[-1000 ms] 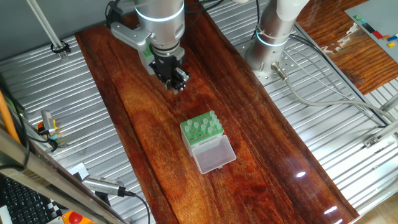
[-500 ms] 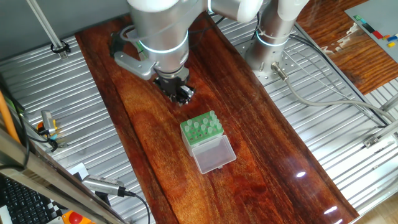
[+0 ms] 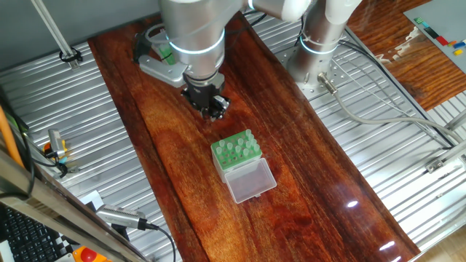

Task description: Transfer all large pipette tips from one holder to another

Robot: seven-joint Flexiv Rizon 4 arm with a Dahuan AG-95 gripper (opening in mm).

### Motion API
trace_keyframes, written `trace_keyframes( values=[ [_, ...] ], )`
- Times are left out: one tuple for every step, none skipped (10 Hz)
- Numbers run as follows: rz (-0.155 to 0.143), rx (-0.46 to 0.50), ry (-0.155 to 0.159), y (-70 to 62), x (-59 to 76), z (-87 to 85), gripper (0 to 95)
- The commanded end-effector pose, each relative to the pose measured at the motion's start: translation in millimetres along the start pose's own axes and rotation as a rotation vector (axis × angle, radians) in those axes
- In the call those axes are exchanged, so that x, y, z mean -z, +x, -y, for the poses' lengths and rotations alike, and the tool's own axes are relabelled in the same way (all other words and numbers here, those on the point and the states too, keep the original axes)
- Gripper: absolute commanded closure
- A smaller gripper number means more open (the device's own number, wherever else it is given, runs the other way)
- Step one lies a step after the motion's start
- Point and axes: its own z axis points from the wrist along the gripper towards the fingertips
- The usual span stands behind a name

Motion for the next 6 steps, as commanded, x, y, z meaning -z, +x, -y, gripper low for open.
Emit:
trace_keyframes(
  values=[
    [0.045, -0.017, -0.004, -14.7, -12.4, -12.1, 76.0],
    [0.051, -0.024, 0.001, -26.5, -19.8, -19.8, 76.0],
    [0.059, -0.039, 0.007, -42.4, -29.9, -32.5, 76.0],
    [0.060, -0.045, 0.013, -50.3, -34.1, -40.4, 76.0],
    [0.053, -0.048, 0.024, -53.7, -35.9, -43.9, 76.0],
    [0.048, -0.049, 0.032, -53.9, -36.0, -44.0, 76.0]
  ],
)
